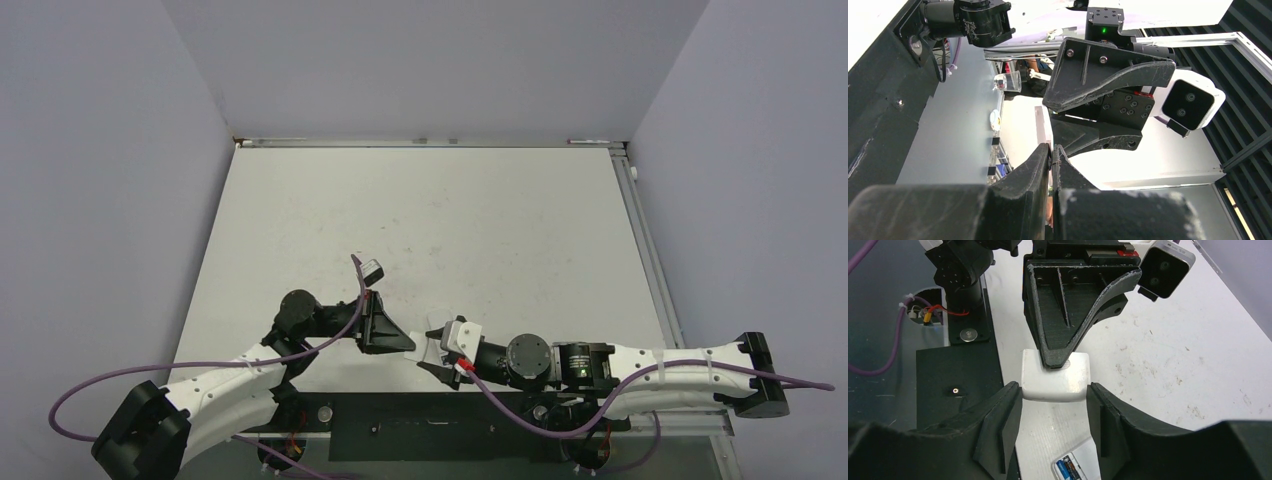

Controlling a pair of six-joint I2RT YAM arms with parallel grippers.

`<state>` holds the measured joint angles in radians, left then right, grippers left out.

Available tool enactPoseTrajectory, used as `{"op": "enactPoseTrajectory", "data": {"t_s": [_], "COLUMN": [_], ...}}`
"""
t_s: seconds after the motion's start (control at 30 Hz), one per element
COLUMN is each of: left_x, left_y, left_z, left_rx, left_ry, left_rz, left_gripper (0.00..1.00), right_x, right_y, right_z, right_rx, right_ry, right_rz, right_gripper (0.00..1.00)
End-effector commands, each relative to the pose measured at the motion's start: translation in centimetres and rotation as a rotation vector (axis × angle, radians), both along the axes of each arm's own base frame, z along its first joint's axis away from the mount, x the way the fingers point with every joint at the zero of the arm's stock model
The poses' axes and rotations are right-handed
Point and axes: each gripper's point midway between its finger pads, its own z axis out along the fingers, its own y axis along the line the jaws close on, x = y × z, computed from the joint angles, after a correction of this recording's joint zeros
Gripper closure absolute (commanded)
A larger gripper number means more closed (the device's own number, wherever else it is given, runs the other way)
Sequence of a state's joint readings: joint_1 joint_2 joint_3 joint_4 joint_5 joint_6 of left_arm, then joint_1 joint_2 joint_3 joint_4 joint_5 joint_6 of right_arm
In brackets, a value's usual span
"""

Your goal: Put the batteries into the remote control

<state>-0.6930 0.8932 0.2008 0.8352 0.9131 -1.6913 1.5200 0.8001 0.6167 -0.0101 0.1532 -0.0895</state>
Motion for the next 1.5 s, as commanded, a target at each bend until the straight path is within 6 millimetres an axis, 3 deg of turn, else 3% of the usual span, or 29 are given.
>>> {"op": "enactPoseTrajectory", "data": {"t_s": [0.0,0.27,0.73,0.93,1.07,1.13,1.23,1.47], "left_x": [-0.2,-0.4,-0.6,-0.7,-0.7,-0.7,-0.6,0.3], "left_y": [0.1,0.3,0.1,0.0,0.0,0.0,-0.1,0.0], "left_z": [2.5,2.8,2.8,2.7,2.5,2.4,2.1,1.3], "left_rx": [-0.081,-0.091,-0.090,-0.089,-0.085,-0.082,-0.070,-0.037], "left_ry": [-0.088,-0.097,-0.100,-0.099,-0.096,-0.092,-0.085,-0.087], "left_rz": [0.004,0.004,-0.005,-0.008,-0.007,-0.006,-0.005,0.025], "left_gripper": [1.00,1.00,1.00,1.00,1.00,1.00,1.00,0.72], "right_x": [-0.1,0.1,0.0,0.0,0.0,0.1,0.5,0.8], "right_y": [0.1,0.2,0.5,0.5,0.6,0.5,0.2,-0.3], "right_z": [0.8,0.8,1.5,1.6,1.8,1.8,1.9,1.2], "right_rx": [0.046,0.050,0.068,0.071,0.071,0.068,0.073,0.034], "right_ry": [0.009,0.003,-0.006,-0.009,-0.013,-0.012,-0.006,0.053], "right_rz": [-0.006,-0.018,-0.008,-0.002,-0.002,-0.011,-0.035,-0.086], "right_gripper": [0.51,0.44,0.48,0.58,0.74,0.87,0.92,0.91]}}
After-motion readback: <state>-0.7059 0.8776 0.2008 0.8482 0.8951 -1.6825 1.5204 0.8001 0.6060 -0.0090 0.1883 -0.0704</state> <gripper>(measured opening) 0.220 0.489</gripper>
